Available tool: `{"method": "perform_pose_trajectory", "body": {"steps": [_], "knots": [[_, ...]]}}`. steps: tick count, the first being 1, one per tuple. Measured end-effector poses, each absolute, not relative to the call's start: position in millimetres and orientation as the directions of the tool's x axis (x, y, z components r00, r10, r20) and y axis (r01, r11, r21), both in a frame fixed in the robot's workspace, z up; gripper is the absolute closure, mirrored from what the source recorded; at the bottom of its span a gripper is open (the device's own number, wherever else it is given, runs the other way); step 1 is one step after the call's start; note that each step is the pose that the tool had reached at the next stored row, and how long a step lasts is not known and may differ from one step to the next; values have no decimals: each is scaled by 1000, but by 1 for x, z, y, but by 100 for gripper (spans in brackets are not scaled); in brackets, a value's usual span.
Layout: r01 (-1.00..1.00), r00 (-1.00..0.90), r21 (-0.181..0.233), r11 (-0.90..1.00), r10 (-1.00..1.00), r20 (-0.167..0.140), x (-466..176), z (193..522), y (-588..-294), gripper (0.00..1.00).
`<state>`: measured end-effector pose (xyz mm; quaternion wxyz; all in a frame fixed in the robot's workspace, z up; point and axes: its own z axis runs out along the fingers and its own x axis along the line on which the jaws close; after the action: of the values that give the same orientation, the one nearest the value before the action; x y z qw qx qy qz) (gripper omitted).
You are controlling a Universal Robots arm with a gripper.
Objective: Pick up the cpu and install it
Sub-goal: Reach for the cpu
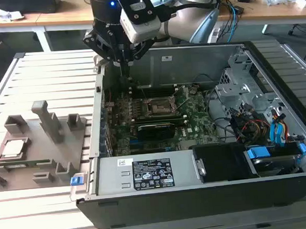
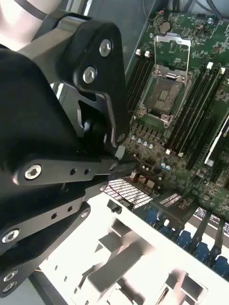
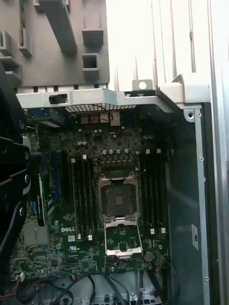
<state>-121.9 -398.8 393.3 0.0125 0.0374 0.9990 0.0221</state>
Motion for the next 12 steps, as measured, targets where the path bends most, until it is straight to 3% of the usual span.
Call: {"method": "perform_pose_trajectory", "body": {"steps": [12], "knots": [[74,-997,45,996,75,-24,-191,393,-399,89]]}}
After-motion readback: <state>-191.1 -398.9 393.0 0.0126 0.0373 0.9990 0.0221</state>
